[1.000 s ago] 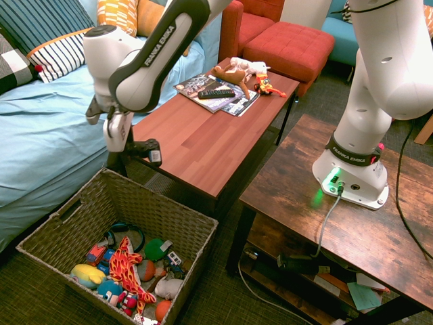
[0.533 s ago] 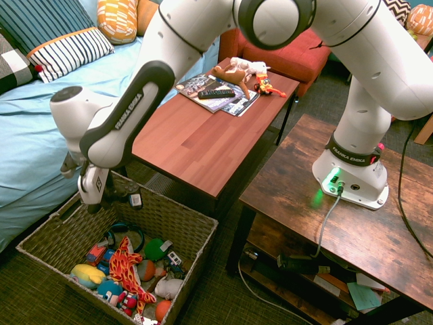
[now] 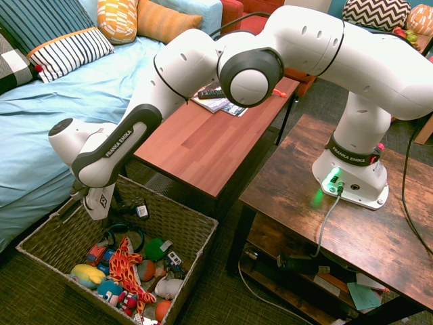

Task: Put the gamepad in the basket

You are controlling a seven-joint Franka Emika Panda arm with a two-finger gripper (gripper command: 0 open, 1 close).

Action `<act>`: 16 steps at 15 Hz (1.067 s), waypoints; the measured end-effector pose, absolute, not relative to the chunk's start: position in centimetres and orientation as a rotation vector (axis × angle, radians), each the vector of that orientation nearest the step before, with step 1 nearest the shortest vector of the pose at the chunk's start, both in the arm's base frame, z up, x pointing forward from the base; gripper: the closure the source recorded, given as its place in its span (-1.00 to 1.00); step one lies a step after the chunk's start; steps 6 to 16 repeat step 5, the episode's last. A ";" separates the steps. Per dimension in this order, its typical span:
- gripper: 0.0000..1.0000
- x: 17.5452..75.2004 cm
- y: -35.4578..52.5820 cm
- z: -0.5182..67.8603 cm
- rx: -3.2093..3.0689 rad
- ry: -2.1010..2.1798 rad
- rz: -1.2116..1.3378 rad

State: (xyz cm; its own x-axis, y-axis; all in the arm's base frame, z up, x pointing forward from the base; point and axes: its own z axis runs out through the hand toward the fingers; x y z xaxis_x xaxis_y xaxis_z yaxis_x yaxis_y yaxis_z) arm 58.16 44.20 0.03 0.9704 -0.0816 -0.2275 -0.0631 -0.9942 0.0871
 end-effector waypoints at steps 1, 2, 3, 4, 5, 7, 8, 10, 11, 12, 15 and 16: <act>-1.00 58.2 44.7 -0.1 3.039 -0.105 -0.361; -1.00 58.3 45.1 -0.3 3.039 -0.100 -0.365; -1.00 58.3 45.5 -0.4 3.039 -0.096 -0.368; -1.00 58.4 45.8 -0.4 3.039 -0.093 -0.367; -1.00 58.5 45.9 -0.3 3.042 -0.091 -0.362; -1.00 58.5 45.9 -0.3 3.042 -0.091 -0.362; -1.00 58.5 45.9 -0.3 3.042 -0.091 -0.362; -1.00 58.5 45.9 -0.3 3.042 -0.091 -0.362; -1.00 58.5 45.9 -0.3 3.042 -0.091 -0.362; -1.00 58.5 45.9 -0.3 3.042 -0.091 -0.362; -1.00 58.5 45.9 -0.3 3.042 -0.091 -0.362; -1.00 58.5 45.9 -0.3 3.042 -0.091 -0.362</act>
